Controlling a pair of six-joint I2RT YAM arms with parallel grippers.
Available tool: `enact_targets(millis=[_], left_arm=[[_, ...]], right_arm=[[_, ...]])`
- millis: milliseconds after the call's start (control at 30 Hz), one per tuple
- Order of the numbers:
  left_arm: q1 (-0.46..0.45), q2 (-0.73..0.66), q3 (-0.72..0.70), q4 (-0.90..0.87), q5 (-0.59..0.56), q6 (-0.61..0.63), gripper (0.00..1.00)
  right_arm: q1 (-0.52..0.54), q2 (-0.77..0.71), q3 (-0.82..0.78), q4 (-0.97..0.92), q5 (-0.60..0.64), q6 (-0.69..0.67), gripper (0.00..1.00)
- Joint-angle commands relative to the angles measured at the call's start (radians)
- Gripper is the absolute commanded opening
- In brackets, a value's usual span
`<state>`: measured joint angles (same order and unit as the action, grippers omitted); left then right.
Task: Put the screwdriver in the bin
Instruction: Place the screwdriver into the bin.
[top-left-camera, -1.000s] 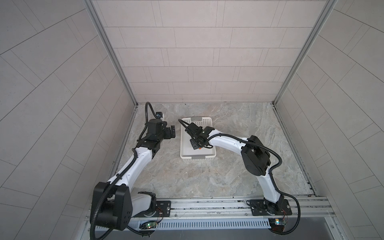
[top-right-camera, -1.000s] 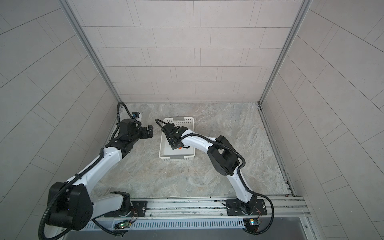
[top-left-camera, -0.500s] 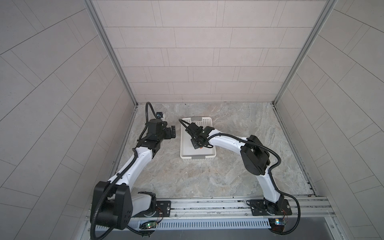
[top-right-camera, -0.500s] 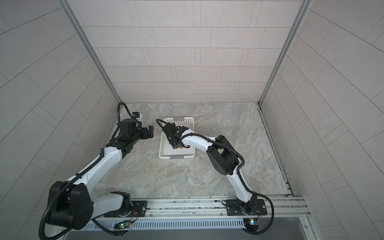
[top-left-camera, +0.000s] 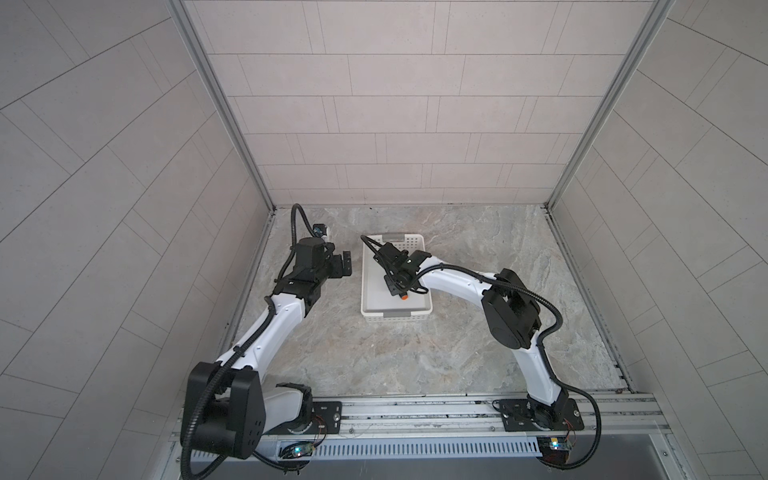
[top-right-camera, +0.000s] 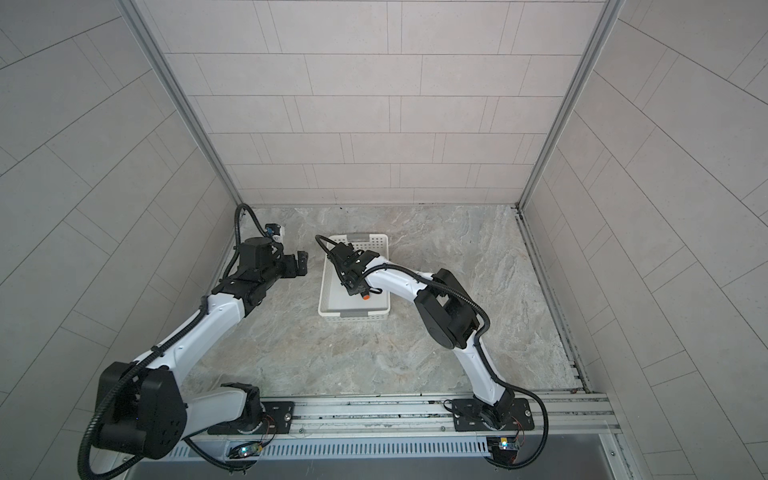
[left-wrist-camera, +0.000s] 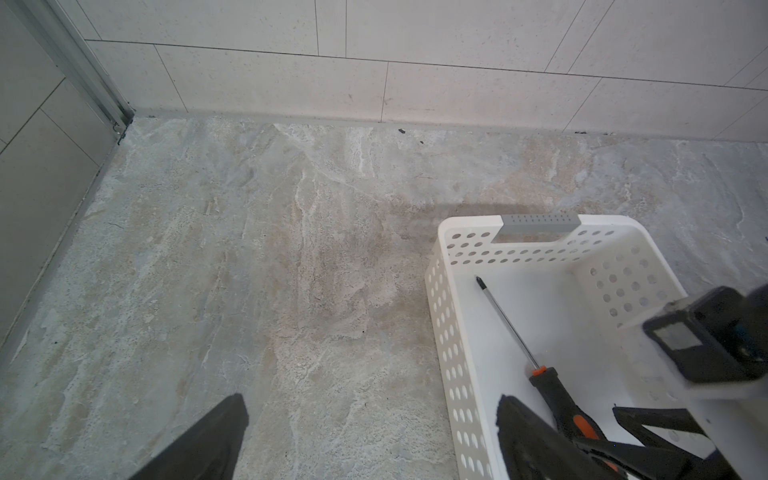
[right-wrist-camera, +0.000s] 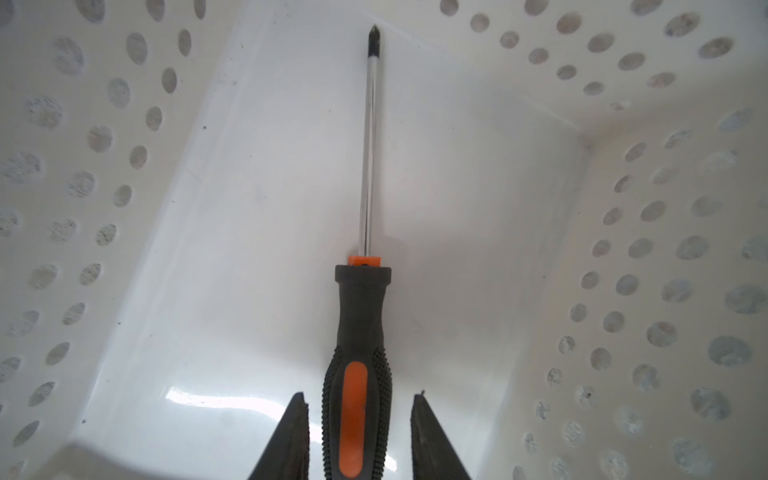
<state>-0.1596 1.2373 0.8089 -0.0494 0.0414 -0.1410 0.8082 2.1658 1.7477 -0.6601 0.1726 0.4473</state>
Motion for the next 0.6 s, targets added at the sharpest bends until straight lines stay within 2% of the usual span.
enact_targets(millis=[0,400,567], left_arm=[[-0.002,0.009,-0.005,0.026,0.005,-0.003,1.00],[-0.002,-0.006,-0.013,0.034,0.003,0.001,1.00],[-0.003,-0.030,-0.029,0.043,-0.004,0.000,1.00]], right_arm=[[-0.003,0.021,0.005,-0.031,0.018,-0.001,0.33],[-0.004,-0.125,-0.023,-0.039,0.010,-0.013,0.42],[-0.004,-0.242,-0.059,-0.035,0.008,-0.026,0.53]])
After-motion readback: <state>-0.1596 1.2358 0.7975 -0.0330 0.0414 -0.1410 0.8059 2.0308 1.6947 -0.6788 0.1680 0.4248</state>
